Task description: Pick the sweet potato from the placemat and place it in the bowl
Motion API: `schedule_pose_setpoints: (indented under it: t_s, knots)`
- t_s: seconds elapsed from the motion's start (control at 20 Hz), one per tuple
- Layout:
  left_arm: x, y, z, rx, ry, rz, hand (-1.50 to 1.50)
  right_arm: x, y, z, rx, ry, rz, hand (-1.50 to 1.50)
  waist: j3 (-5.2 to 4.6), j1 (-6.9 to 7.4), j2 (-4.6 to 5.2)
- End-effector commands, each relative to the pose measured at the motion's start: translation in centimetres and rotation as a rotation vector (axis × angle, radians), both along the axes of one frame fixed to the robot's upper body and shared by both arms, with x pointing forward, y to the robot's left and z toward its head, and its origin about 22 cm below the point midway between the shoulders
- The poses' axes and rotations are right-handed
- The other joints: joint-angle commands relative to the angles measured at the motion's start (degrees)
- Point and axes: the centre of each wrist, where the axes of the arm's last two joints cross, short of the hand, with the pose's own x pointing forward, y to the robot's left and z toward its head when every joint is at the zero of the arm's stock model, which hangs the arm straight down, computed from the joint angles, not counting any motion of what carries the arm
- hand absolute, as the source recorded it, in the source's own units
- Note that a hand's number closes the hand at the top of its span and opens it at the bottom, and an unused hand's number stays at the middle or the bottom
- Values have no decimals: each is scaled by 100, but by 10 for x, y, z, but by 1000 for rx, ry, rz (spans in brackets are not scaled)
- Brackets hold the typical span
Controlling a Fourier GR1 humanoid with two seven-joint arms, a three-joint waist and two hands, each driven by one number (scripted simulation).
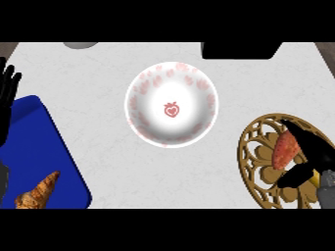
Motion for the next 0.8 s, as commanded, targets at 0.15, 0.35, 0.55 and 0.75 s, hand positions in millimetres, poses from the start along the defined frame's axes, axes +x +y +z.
schedule_pose_setpoints:
  t_s: [0.15, 0.35, 0.55, 0.75]
  knots:
    - [-5, 6, -4, -8, 4, -13, 0, 4, -11, -12, -13, -97, 36, 150, 0, 10, -2]
    - [5, 8, -6, -14, 5, 4, 0, 1, -28, 6, -50, -140, 56, 150, -1, -12, -1]
    - [12, -4, 10, -3, -8, 1, 0, -4, -10, -17, -61, -154, 54, 150, 0, -10, -2]
    - [4, 13, 0, 18, -2, -11, 0, -27, -37, -10, -132, -145, 42, 150, -2, -28, -4]
